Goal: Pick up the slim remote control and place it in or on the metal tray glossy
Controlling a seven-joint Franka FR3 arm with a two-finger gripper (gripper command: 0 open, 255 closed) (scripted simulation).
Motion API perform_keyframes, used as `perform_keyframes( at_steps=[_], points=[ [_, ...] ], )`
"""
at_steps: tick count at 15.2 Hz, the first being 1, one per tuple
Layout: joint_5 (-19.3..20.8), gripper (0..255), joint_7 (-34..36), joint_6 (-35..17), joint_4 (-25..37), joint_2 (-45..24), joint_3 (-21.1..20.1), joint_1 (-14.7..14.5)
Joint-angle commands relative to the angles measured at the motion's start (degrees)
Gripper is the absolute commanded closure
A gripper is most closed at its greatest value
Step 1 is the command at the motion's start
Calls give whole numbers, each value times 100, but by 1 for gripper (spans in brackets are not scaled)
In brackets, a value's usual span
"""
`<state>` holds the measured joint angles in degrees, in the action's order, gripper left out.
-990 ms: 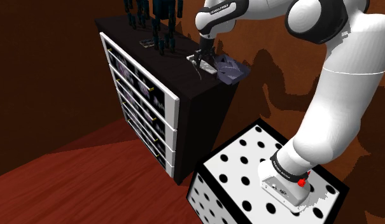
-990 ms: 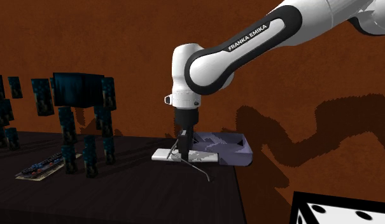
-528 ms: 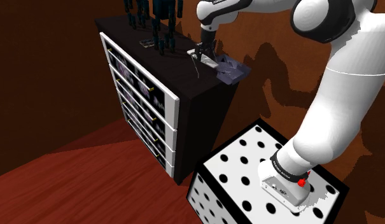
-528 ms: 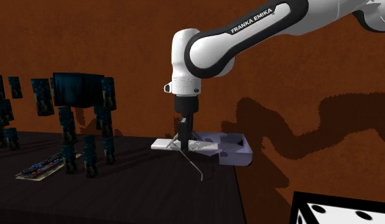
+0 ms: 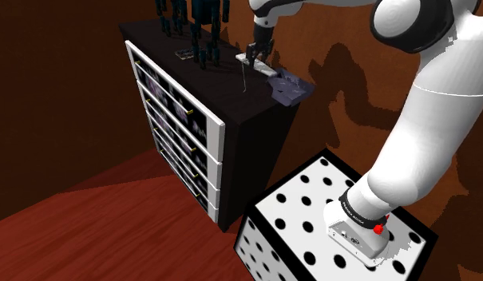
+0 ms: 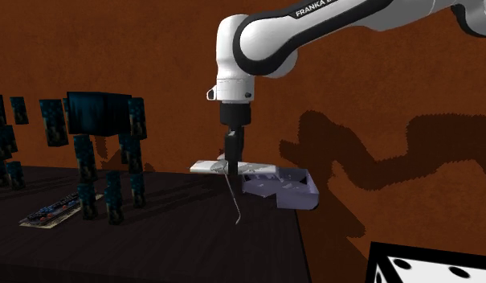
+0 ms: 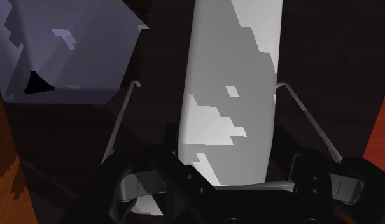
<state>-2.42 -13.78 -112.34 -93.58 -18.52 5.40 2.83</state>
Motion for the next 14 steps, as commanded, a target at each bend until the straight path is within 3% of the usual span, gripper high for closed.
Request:
perform_keyframes(
  at_steps=[1,14],
  points=[
    [5,255,6,146,107,39,1,-1],
    [75,255,-1227,-218,-1577,1346,522,704]
  ],
)
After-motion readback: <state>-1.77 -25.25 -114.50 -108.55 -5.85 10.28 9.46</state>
